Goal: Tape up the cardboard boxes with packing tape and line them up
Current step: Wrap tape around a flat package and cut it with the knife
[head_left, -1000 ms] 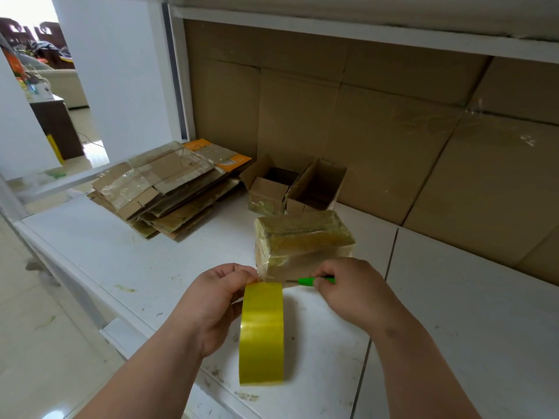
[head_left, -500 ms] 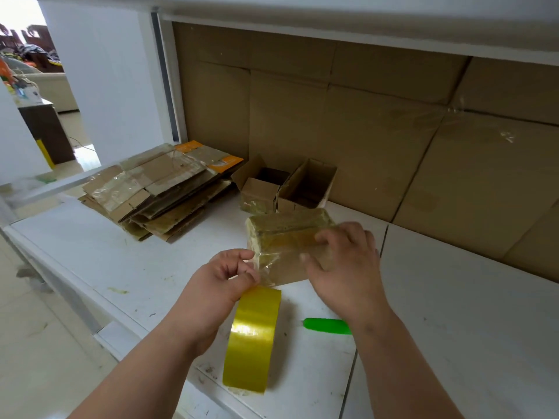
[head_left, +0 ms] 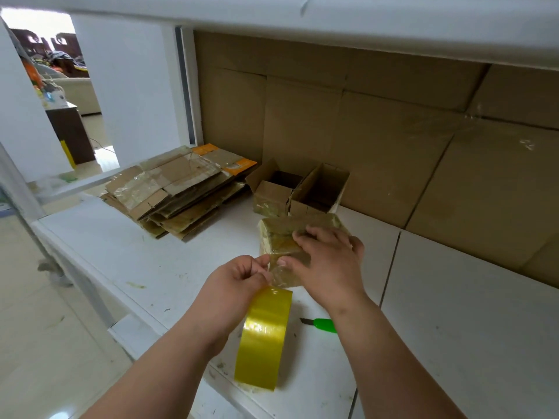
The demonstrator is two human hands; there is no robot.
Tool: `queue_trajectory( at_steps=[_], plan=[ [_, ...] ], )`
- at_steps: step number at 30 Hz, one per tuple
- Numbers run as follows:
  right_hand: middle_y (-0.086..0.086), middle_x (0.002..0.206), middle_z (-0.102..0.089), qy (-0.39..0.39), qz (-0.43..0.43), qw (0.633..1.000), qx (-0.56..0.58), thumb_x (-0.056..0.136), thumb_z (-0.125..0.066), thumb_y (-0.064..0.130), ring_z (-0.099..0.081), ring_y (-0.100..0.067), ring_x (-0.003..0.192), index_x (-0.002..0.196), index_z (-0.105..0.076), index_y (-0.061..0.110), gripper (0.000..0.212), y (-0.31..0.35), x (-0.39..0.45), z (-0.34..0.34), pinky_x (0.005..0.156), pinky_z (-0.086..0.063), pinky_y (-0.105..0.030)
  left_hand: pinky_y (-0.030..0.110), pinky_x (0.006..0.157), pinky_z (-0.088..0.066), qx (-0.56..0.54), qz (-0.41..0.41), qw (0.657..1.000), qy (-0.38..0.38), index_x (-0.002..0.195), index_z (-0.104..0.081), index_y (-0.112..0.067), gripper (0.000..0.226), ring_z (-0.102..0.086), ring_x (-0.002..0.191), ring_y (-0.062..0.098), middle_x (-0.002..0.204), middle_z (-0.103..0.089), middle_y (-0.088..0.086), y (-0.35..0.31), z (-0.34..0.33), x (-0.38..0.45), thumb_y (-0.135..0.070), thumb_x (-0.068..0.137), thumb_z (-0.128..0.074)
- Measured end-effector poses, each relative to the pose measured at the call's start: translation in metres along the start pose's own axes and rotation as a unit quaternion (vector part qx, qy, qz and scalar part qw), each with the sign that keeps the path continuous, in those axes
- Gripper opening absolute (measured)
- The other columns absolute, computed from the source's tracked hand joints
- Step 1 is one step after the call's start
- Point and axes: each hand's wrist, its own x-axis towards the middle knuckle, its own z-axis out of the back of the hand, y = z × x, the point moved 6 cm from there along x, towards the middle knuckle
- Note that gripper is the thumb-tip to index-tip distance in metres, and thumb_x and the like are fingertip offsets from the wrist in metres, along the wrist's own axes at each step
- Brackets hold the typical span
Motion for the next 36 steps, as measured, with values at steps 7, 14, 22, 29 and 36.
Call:
queue_trajectory(
  at_steps=[7,14,22,29,36],
  plan=[
    [0.015,0.164,-0.012,-0.014,-0.051,0.998,0.029,0.096,-0.047,0.052,-0.006,-0.013,0.149,0.146,-0.039,0.045,0.05,-0.035,-0.009,0.011,0.118,-0.001,-0.04,0.035,0.096,-0.048,-0.037,0.024,0.999,0.006,0.084,-0.066,0.002,0.012,-0.061,0.116,0.002,0.111,-0.074,-0.007,0.005,0.0,0.005,-0.004,0.093,-0.061],
    [0.01,0.132,-0.037,-0.017,-0.134,0.958,0.252,0.088,-0.067,0.045,-0.046,-0.006,0.114,0.141,-0.049,0.036,0.056,-0.045,-0.022,0.006,0.101,-0.033,-0.019,0.051,0.092,-0.056,-0.111,0.041,0.993,-0.025,0.078,-0.065,0.0,0.013,-0.071,0.1,0.02,0.116,-0.071,-0.007,0.009,0.009,0.009,-0.001,0.091,-0.062],
    [0.013,0.1,-0.05,0.094,-0.064,0.948,0.299,0.082,-0.074,0.026,-0.056,0.003,0.079,0.128,-0.059,0.046,0.052,-0.021,-0.033,0.01,0.077,-0.043,-0.008,0.048,0.092,-0.052,-0.178,0.054,0.981,-0.052,0.085,-0.063,-0.001,0.01,-0.068,0.097,0.023,0.11,-0.072,-0.005,0.004,0.04,0.013,0.004,0.091,-0.057],
    [0.018,0.148,-0.031,0.094,-0.084,0.931,0.343,0.082,-0.078,0.033,-0.028,-0.006,0.138,0.131,-0.052,0.051,0.058,-0.026,-0.029,0.007,0.114,-0.029,-0.03,0.055,0.106,-0.044,-0.168,0.072,0.983,-0.034,0.094,-0.066,-0.006,0.01,-0.061,0.117,0.038,0.104,-0.074,0.006,0.009,0.052,0.015,0.0,0.093,-0.057],
    [0.016,0.116,-0.049,0.025,-0.122,0.953,0.275,0.073,-0.079,0.053,-0.054,-0.003,0.097,0.115,-0.052,0.046,0.051,-0.004,-0.035,0.003,0.065,-0.045,-0.012,0.06,0.1,-0.048,-0.119,0.062,0.988,0.071,0.076,-0.067,-0.001,0.012,-0.066,0.111,0.033,0.125,-0.065,0.004,-0.001,0.039,0.008,0.006,0.084,-0.062]
  ],
)
